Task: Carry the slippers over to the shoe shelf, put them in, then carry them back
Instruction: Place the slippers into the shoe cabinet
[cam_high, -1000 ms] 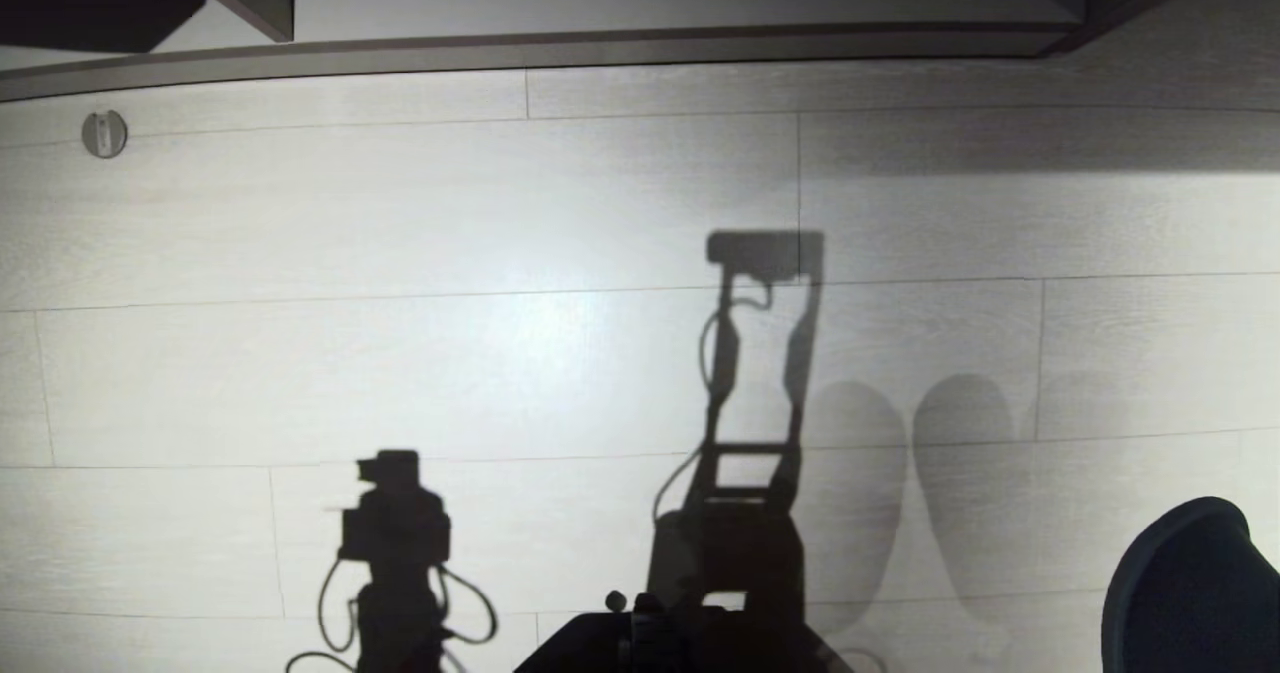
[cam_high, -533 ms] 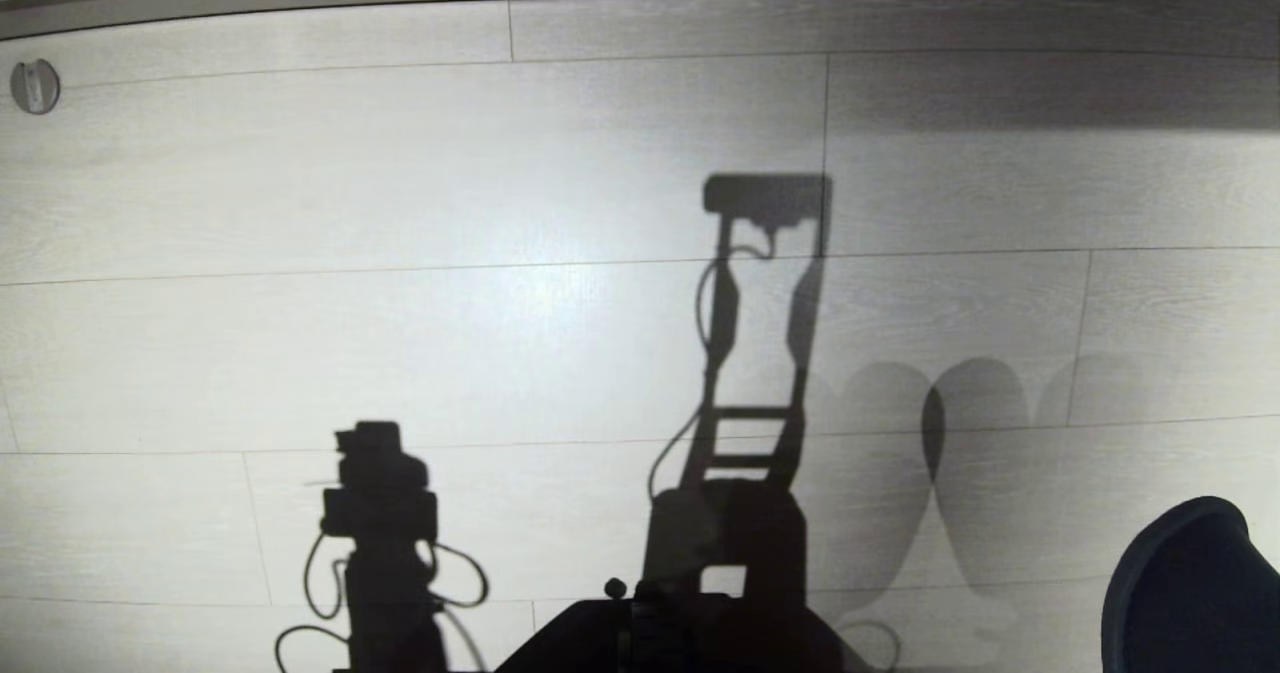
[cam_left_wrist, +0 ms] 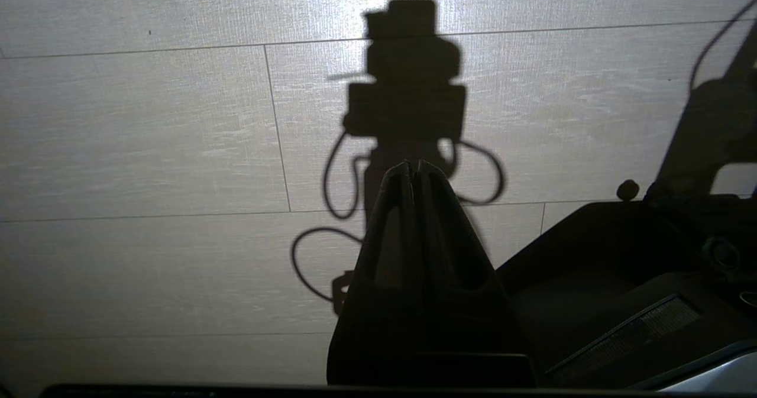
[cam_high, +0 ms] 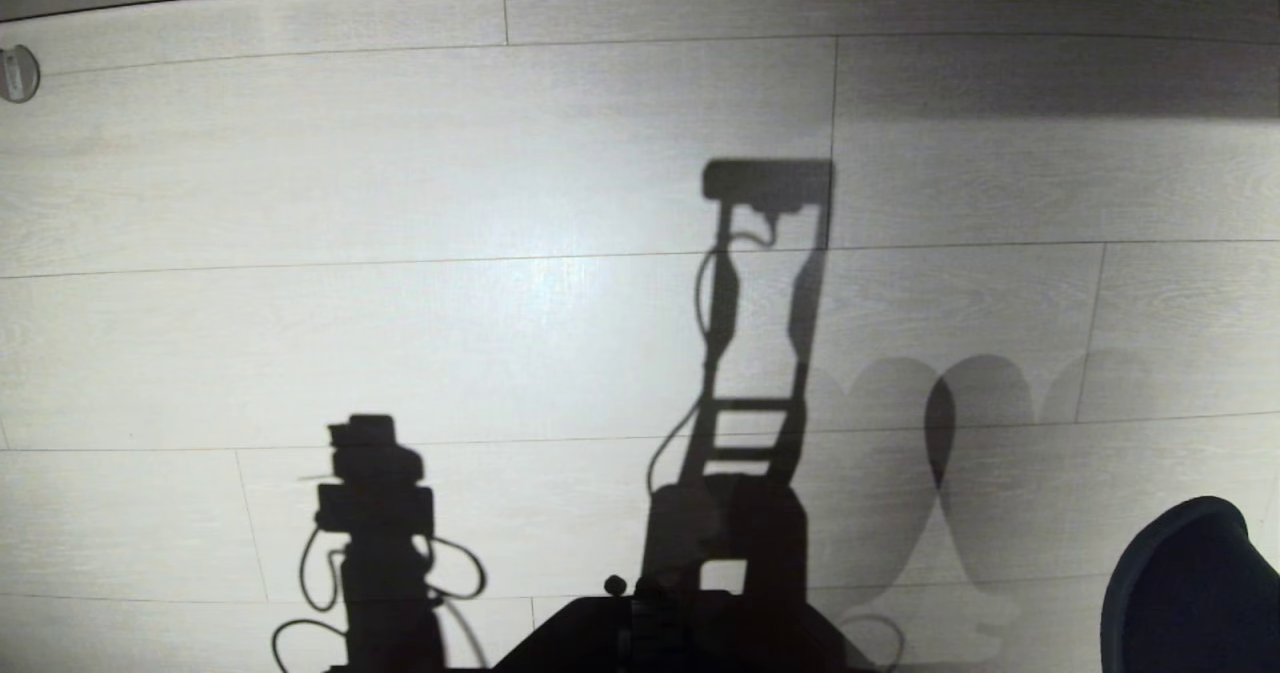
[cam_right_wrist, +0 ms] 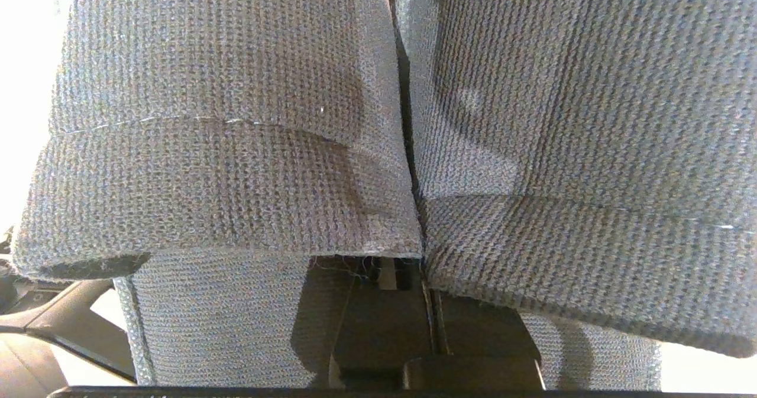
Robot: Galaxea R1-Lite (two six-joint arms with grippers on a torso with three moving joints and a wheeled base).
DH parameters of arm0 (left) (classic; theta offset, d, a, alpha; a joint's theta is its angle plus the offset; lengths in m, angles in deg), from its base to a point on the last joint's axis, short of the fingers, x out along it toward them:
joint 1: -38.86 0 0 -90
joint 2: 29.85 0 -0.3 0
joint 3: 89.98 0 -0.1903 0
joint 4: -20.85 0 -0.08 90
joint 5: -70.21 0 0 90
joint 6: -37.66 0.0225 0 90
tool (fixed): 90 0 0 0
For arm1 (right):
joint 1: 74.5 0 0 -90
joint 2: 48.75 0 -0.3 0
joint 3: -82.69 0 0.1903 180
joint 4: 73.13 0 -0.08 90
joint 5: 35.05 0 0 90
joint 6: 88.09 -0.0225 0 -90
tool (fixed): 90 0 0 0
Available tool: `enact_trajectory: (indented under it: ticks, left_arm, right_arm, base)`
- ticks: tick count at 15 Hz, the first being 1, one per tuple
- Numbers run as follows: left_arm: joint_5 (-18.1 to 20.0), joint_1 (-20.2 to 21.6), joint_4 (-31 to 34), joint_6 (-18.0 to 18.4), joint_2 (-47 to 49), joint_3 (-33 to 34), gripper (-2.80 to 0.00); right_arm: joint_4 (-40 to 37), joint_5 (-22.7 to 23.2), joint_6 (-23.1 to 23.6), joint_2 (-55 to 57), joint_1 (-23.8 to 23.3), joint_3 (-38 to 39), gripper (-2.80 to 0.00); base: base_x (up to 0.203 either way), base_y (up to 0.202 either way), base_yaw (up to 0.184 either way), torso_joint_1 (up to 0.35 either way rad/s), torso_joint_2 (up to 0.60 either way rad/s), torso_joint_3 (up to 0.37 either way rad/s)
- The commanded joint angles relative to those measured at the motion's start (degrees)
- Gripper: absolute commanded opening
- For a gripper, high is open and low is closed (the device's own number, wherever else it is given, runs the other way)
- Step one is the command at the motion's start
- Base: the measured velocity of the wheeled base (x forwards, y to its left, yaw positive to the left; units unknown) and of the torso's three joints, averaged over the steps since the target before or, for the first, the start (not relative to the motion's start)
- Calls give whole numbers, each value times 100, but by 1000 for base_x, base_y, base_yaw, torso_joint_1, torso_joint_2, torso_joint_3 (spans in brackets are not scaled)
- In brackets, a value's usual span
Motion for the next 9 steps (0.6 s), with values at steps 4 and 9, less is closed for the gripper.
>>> enact_trajectory:
  ticks: [4,9]
  left_arm:
    - [-1,1,-2,-2,-5,1,-280]
    - [-1,1,7,36,-5,1,-280]
  right_arm:
    - [1,6,0,-4,2,9,-280]
    - [1,-1,1,4,2,9,-280]
  base:
    - [0,0,0,0,0,0]
    - [0,0,0,0,0,0]
